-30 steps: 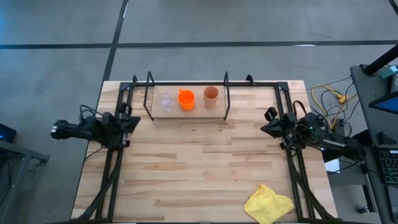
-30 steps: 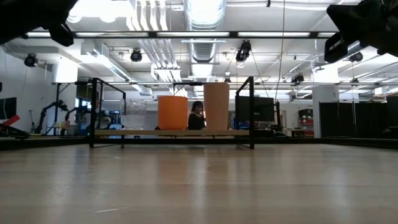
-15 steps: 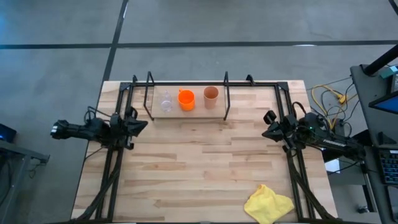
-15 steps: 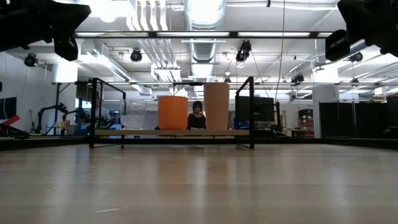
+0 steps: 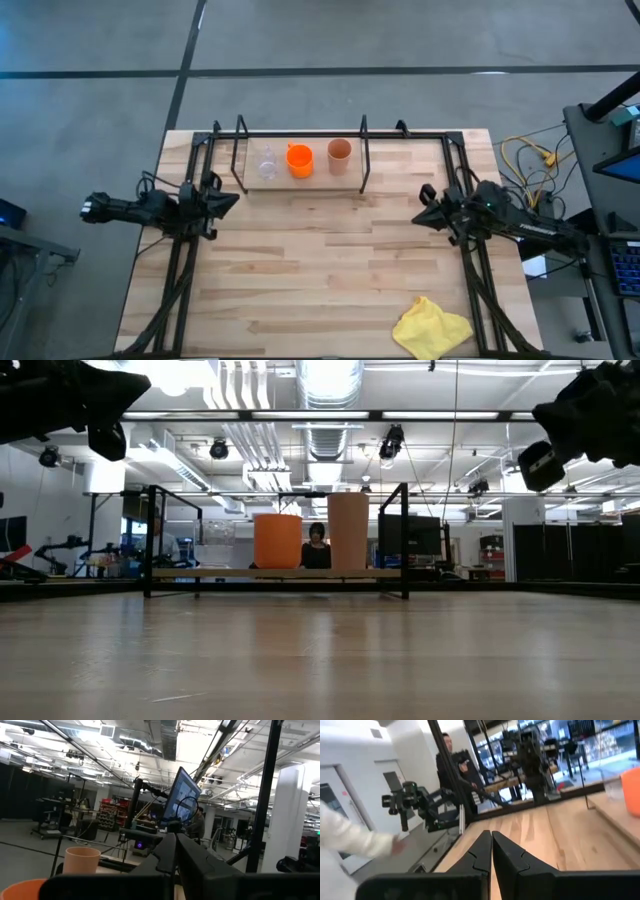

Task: Stack small to large cups/mugs on shelf
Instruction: Return to Home Position

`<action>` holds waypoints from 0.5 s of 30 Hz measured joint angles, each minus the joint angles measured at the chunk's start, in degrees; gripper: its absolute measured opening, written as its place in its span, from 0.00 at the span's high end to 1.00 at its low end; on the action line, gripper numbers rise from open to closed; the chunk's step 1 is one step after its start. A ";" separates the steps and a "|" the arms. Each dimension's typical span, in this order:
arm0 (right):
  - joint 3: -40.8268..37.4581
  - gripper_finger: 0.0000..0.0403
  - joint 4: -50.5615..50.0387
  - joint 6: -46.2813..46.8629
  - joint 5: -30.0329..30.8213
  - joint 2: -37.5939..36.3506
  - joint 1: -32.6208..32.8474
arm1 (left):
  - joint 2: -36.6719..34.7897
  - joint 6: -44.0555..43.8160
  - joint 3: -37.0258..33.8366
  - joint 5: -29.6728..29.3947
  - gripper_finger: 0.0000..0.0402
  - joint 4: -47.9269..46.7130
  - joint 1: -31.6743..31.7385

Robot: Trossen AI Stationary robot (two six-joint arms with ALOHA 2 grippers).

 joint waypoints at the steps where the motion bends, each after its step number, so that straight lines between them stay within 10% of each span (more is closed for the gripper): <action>1: 0.00 0.98 -0.49 0.02 0.01 0.30 0.00 | 0.14 0.01 0.00 0.00 1.00 0.04 0.00; 15: 0.00 0.98 -1.00 0.02 0.17 2.04 0.00 | 0.20 0.01 -0.06 -0.04 1.00 0.02 0.00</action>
